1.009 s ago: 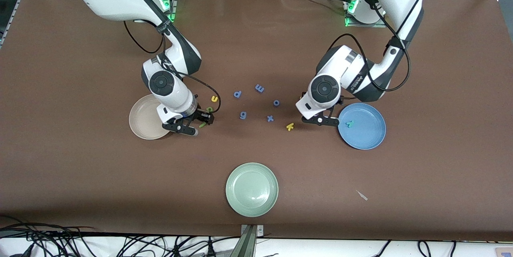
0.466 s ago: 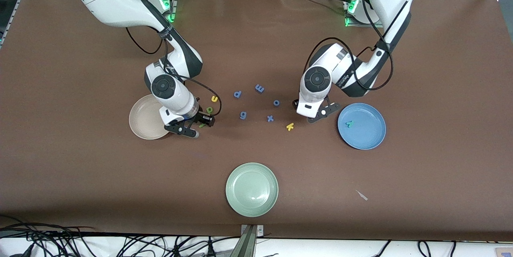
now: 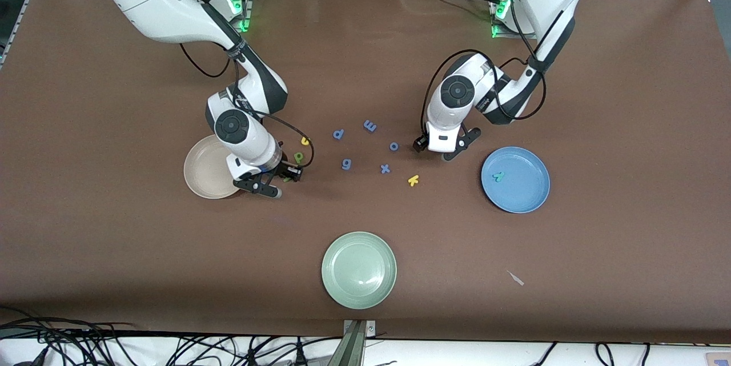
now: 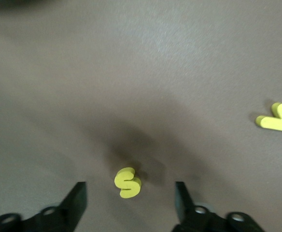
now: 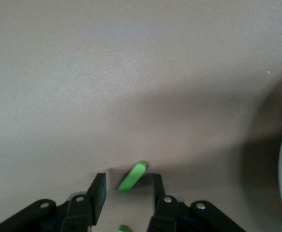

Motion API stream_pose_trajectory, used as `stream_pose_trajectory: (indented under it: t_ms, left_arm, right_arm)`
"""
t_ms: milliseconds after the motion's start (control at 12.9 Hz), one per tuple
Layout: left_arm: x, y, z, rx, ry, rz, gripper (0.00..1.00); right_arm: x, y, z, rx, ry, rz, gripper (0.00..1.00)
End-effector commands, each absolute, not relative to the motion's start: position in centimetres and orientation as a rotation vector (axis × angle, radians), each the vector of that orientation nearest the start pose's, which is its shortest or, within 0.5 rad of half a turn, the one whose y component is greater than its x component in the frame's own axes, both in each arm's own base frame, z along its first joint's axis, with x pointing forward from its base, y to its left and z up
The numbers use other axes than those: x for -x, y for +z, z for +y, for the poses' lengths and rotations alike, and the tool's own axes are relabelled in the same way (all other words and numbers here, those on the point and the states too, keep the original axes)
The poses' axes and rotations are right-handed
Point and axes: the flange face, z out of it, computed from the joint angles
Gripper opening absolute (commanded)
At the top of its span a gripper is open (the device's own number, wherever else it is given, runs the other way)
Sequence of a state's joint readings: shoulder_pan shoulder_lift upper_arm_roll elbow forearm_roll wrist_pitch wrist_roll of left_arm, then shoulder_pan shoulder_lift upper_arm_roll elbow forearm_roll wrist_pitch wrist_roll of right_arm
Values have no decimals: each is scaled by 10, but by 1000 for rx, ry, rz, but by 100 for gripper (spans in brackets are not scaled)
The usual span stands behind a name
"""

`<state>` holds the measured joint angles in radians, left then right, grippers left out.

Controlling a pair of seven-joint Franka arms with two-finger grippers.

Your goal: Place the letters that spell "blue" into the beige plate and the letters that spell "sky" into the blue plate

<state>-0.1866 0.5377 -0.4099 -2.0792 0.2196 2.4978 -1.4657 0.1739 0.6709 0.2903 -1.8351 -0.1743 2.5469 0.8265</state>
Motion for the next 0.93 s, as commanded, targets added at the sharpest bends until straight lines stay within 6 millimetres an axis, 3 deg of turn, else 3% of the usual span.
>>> stream_pose_trajectory:
  t_ms: [0, 155, 310, 466, 621, 776, 853]
  left_arm:
    - [-467, 188, -324, 2918, 143, -1167, 59]
    - [-464, 180, -325, 2912, 162, -1166, 56]
    - [-465, 180, -325, 2915, 153, -1157, 46]
    - [-467, 180, -323, 2914, 151, -1164, 21]
    - [-469, 182, -322, 2915, 148, -1168, 4]
    - [-474, 195, -323, 2923, 122, -1169, 1]
    - [-477, 207, -322, 2928, 99, -1162, 1]
  right_arm:
    - [-591, 176, 282, 2999, -43, 444, 40]
    - [-590, 171, 282, 2997, -38, 447, 22]
    - [-589, 171, 282, 2997, -34, 451, 3]
    - [-592, 182, 279, 3007, -48, 423, 0]
    - [-593, 228, 261, 3103, 36, 395, 0]
    - [-593, 258, 245, 3156, 65, 272, 0]
    - [-594, 260, 231, 3175, 69, 219, 0]
